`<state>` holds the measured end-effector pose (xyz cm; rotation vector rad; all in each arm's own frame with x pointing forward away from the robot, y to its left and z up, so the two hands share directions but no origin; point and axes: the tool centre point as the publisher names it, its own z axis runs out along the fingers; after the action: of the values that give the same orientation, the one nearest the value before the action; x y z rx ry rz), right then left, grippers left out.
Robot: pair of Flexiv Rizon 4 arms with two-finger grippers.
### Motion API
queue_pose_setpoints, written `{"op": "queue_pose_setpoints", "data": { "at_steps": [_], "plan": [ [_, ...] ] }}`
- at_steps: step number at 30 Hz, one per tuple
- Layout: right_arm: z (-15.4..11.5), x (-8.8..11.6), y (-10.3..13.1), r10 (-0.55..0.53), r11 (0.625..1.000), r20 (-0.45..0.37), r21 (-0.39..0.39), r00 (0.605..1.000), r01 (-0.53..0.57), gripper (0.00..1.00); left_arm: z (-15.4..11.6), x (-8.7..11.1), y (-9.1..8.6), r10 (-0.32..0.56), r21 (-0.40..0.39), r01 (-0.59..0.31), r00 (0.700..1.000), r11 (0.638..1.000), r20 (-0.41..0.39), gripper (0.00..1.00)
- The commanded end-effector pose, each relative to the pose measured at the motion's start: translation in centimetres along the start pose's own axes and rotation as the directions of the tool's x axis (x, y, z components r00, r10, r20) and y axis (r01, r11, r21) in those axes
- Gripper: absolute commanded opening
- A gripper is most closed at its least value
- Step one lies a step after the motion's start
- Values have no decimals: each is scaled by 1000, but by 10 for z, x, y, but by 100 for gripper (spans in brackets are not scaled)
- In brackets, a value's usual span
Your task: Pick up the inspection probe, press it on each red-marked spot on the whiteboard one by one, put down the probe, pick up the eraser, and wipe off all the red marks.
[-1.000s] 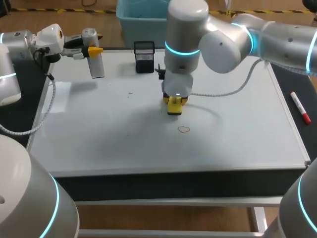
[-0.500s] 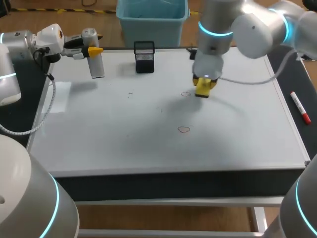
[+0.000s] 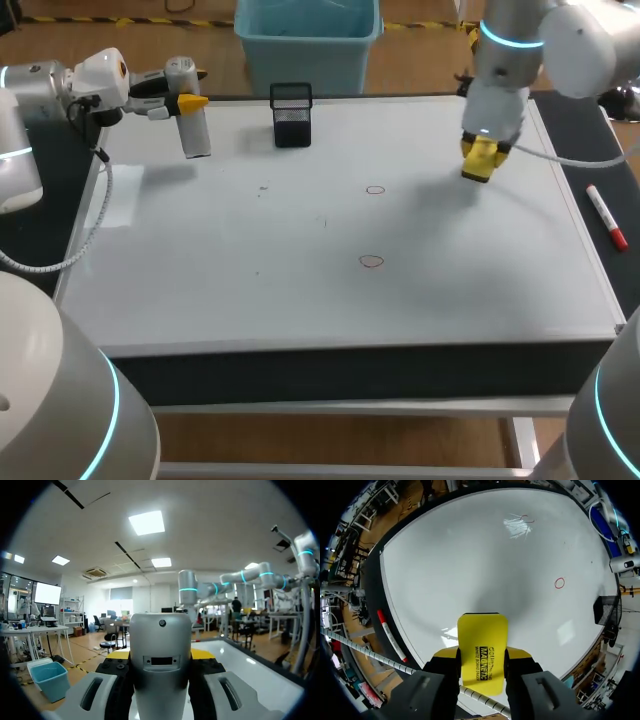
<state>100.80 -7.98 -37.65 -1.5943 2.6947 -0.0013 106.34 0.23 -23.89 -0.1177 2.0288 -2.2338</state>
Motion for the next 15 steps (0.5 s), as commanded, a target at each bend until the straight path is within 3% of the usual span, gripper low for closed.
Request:
{"op": "queue_pose_setpoints", "data": {
  "at_steps": [1,15],
  "plan": [
    [4,19,-12,10,1000,19,-29,1000,-9,0,-1,-1,0,0,2,0,1000,1000,-4,0],
    [6,41,-28,28,999,16,-34,999,-27,0,-1,-1,0,0,2,0,1000,1000,-4,0]
  ]
}}
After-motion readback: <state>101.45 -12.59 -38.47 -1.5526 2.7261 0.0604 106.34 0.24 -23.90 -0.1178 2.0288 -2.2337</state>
